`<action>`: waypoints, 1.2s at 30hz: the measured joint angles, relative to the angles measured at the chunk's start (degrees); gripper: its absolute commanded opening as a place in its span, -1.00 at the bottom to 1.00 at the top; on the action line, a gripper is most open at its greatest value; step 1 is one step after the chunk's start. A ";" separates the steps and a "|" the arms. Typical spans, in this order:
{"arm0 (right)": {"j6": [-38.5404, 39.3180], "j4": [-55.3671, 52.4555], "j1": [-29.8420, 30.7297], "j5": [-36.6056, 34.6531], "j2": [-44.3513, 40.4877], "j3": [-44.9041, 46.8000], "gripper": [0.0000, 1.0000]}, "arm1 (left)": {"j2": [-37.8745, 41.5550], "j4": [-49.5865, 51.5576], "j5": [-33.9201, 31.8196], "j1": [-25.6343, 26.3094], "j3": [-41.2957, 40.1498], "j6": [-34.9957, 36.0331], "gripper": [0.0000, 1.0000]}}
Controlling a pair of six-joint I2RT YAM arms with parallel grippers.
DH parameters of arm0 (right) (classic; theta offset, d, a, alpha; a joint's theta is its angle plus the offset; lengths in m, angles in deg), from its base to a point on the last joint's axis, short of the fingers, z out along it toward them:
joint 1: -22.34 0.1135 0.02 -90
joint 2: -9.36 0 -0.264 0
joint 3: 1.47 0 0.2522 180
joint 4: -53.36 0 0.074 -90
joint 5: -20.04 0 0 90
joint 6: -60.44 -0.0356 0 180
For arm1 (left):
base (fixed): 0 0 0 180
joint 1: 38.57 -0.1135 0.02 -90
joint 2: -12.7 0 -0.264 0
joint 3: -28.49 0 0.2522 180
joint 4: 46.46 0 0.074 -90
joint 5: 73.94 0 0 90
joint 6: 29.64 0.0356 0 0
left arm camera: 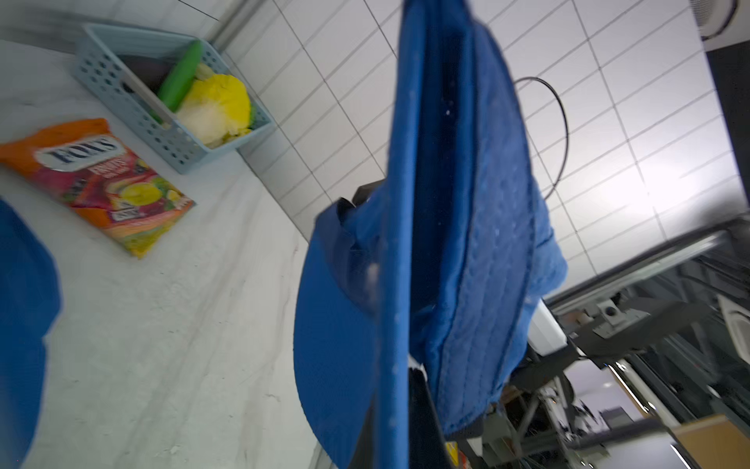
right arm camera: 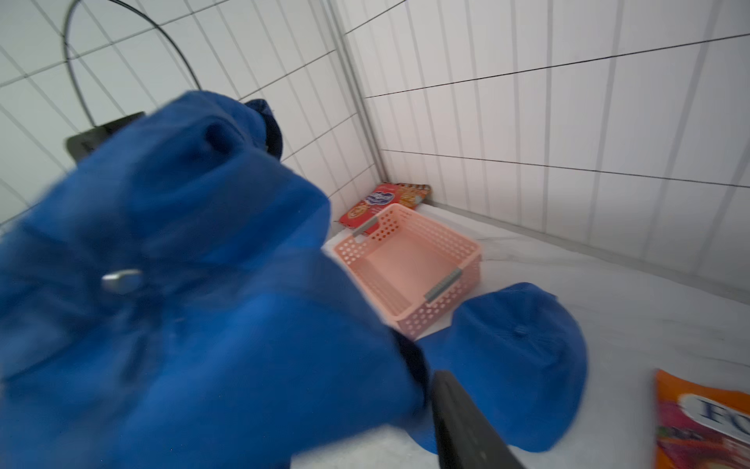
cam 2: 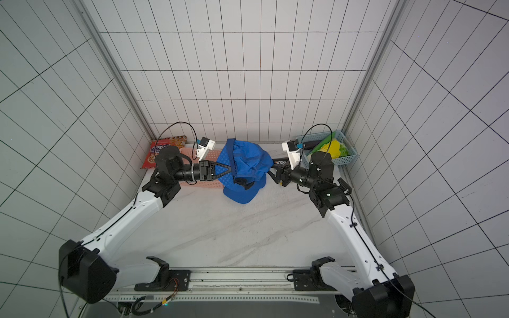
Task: Turn the baseball cap inside out
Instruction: Turn over the baseball cap.
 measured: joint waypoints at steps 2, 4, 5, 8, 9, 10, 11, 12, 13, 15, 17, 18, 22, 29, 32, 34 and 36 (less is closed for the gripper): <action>0.87 -0.98 0.00 -4.79 -2.62 1.40 0.63 | 1.40 5.79 -10.93 0.92 0.00 3.56 -1.00; 1.38 -1.03 0.00 -7.65 -4.74 2.27 0.72 | 2.25 8.81 -19.50 2.08 -0.20 4.90 -1.00; 1.60 -0.90 0.04 -8.85 -5.81 2.86 0.76 | 2.56 9.51 -22.64 2.45 -0.48 5.05 -1.00; 3.72 0.42 2.01 -12.66 -8.81 5.62 0.80 | 2.75 10.82 -29.18 3.30 -0.81 4.13 -1.00; 5.07 0.98 4.07 -14.32 -9.70 6.84 0.80 | 2.75 11.02 -30.62 3.48 -0.81 3.67 -1.00; 6.73 1.66 6.69 -16.31 -10.49 8.15 0.81 | 2.75 11.08 -31.95 3.82 -0.81 3.10 -1.00; 8.57 2.12 9.49 -18.40 -11.13 9.38 0.81 | 2.75 11.08 -33.05 4.35 -0.79 2.47 -1.00; 10.49 2.73 12.31 -20.59 -11.50 10.54 0.82 | 2.71 11.13 -33.75 5.03 -0.72 1.81 -1.00; 12.94 3.72 15.23 -23.19 -11.69 11.76 0.82 | 2.67 11.15 -34.23 5.66 -0.61 1.27 -1.00; 17.33 5.84 19.98 -27.89 -11.43 13.88 0.82 | 2.47 11.17 -34.62 6.78 -0.15 0.07 -1.00; 22.01 8.02 23.47 -32.83 -10.21 15.13 0.83 | 2.32 11.15 -34.69 7.82 0.33 -1.09 -1.00; 24.02 9.31 24.85 -35.32 -9.29 15.45 0.83 | 2.29 11.10 -34.67 8.24 0.42 -1.64 -1.00; 33.03 15.52 29.22 -44.15 -4.81 16.31 0.85 | 2.27 11.17 -34.45 9.40 0.42 -4.26 -1.00; 45.03 25.11 31.41 -53.16 1.03 17.27 0.91 | 2.27 11.10 -33.11 10.49 0.50 -7.89 -1.00; 49.35 27.47 31.54 -54.71 2.51 17.27 0.93 | 2.27 10.97 -31.80 10.54 0.50 -9.66 -1.00; 51.69 28.48 31.56 -54.95 3.30 17.27 0.94 | 2.27 10.69 -31.04 10.58 0.50 -10.67 -1.00; 54.01 29.03 31.56 -55.15 4.07 17.25 0.94 | 2.27 10.43 -30.32 10.58 0.50 -11.54 -1.00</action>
